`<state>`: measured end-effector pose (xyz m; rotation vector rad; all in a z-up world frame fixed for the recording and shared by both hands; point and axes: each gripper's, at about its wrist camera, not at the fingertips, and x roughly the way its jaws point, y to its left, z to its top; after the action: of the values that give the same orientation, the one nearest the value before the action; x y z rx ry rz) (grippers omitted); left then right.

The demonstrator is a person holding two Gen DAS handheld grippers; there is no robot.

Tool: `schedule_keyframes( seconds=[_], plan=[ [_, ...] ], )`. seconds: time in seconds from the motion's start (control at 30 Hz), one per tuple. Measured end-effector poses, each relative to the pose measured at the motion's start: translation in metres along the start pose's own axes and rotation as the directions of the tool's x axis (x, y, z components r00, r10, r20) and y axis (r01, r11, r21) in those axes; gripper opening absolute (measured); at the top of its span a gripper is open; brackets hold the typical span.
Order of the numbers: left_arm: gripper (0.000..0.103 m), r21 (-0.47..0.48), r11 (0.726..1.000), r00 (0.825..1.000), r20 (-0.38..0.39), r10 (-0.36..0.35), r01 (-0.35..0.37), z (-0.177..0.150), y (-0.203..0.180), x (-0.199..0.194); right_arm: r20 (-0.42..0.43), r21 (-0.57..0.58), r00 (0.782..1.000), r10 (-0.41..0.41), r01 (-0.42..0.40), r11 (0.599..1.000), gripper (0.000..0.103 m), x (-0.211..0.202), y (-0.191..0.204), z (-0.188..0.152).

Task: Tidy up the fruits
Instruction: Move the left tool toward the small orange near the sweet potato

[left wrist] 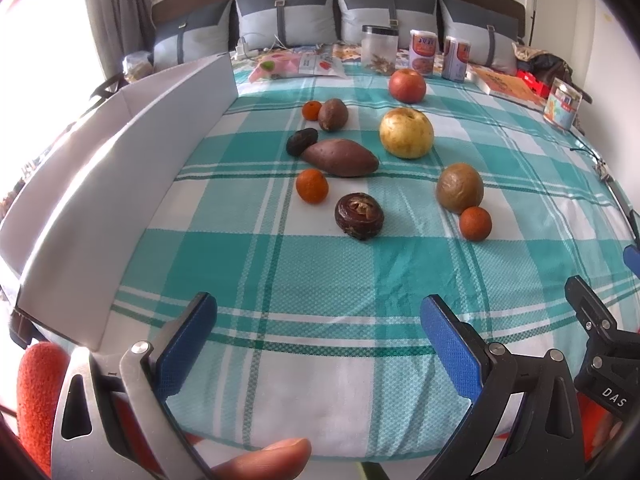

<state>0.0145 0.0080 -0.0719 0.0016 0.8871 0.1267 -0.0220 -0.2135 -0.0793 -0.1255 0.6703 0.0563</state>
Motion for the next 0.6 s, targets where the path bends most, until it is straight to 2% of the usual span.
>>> schedule_keyframes(
  seconds=[0.23,0.6],
  plan=[
    [0.102,0.002,1.0,0.999,-0.032,0.004,-0.004,0.0,0.004,0.015,-0.013,-0.012,1.0,0.011,-0.011,1.0,0.103,0.002,0.002,-0.003],
    [0.102,0.009,1.0,0.991,-0.129,0.027,-0.026,-0.005,0.012,0.056,-0.038,-0.021,0.999,0.019,-0.02,1.0,0.103,0.007,0.004,-0.006]
  ],
)
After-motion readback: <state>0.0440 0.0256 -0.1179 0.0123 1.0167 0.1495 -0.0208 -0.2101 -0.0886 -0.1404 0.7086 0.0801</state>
